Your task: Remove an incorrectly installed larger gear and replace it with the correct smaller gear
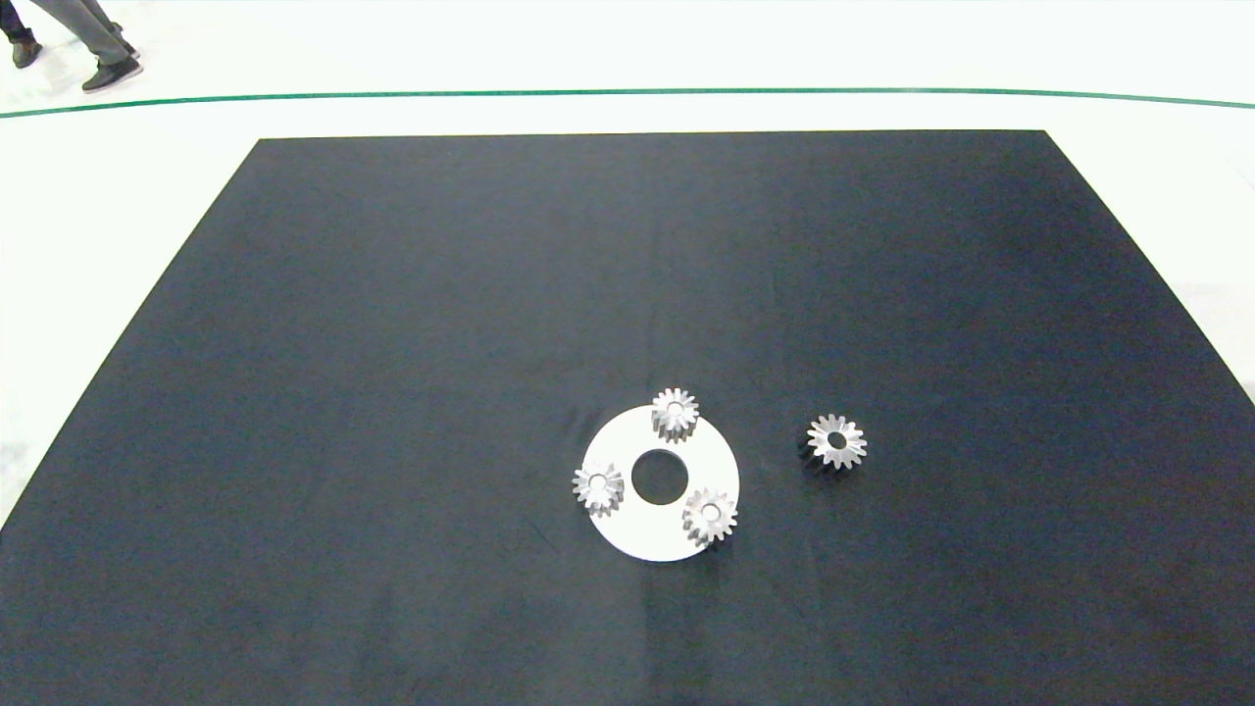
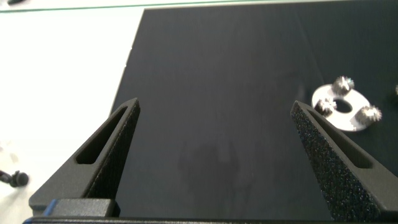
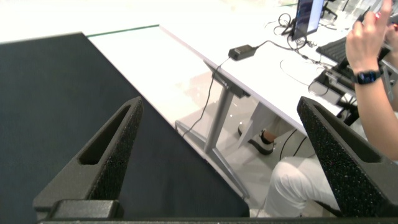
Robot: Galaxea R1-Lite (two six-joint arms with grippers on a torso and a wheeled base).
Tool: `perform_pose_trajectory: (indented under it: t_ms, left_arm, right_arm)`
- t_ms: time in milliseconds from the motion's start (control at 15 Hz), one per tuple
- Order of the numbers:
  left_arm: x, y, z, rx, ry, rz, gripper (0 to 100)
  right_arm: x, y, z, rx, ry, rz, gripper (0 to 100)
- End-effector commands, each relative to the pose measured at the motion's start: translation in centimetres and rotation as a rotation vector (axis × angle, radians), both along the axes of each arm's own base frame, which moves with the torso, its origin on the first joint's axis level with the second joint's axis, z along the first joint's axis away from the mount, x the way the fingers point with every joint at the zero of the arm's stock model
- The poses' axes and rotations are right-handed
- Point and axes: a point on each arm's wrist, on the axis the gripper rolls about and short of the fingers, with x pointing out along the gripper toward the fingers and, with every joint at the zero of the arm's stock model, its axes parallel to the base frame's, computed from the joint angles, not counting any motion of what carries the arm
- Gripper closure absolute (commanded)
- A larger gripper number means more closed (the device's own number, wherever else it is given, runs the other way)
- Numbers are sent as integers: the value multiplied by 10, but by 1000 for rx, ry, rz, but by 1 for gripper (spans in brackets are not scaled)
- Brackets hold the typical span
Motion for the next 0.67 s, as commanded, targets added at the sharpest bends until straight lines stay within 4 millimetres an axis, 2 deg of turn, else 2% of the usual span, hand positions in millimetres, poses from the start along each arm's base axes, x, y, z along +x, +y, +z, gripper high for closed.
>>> perform_pose_trajectory:
  t_ms: [67,133,333,400,467,600,667]
  left_arm:
    - [30,0,-33,-2,141,-2,0]
    - [42,0,-42,-2,165,-2,0]
    - [86,0,-79,3,159,-1,0]
    - [105,0,-102,16,129,-4,0]
    - [116,0,-121,30,117,-19,0]
    - [118,0,-127,17,139,-40,0]
    - [118,-1,-127,-28,143,-53,0]
  right_arm:
    - [35,4,-57,-45,117,193,0]
    - [44,6,-73,-69,122,259,0]
    - [49,9,-84,-79,181,416,0]
    - [50,10,-90,-59,231,487,0]
    - [51,11,-96,-35,274,532,0]
    - [51,12,-99,-22,291,581,0]
    - [51,14,-100,-17,297,675,0]
